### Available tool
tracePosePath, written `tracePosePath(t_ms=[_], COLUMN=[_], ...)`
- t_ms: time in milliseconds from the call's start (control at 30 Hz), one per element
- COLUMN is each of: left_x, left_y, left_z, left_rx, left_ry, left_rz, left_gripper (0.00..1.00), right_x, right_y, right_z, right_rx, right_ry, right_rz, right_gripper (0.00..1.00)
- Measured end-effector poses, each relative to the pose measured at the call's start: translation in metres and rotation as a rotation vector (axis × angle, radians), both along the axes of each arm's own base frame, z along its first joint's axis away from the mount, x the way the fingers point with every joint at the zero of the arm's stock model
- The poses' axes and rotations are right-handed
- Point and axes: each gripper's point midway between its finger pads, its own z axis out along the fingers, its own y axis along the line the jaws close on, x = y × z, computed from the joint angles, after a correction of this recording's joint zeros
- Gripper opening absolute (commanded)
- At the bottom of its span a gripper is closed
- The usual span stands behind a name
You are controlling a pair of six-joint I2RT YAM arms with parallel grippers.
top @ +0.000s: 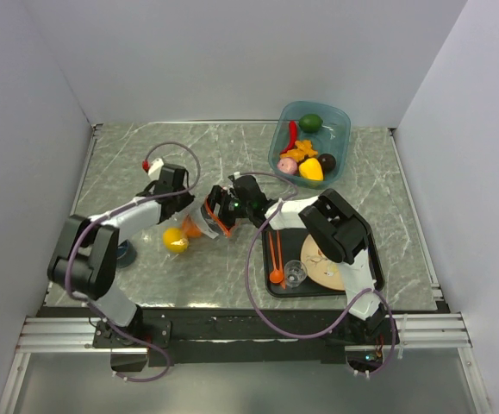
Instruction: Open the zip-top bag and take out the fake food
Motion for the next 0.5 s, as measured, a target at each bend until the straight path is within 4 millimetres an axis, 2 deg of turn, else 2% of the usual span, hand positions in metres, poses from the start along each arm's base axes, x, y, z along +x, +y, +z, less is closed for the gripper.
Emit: tracePosePath(t_ms=[133,167,267,367,500], left_x=[-0.007,-0.010,-0.020,-0.041,-0.070], left_y=[0.014,0.017,0.025,0.030,0.031], left_z=[0.029,0.036,0.048,0.047,0.025], left_rx=[0.021,0.027,0.033,0.027,0.016], left_ry=[-0.038,-0.046,-0.059,-0.055,0.001], left_rz=[0.026,0.030,0.035,0.028,-0.001], left_gripper=[0.08,0.02,0.01,0.01,0.01], right_x=[-0.001,-0.001,-0.001,-0.002,-0.002], right_y=[0.000,0.000,0.000,0.000,0.000], right_z=[0.000,0.000,0.000,0.000,0.000], right_rx=[-0.001,-0.001,0.000,0.001,0.002], right_ry=[-0.005,-0.006,-0.007,-0.006,-0.005], right_rz=[0.007,0.008,0.011,0.014,0.017], right_gripper=[0.83,0.83,0.83,0.83,0.83])
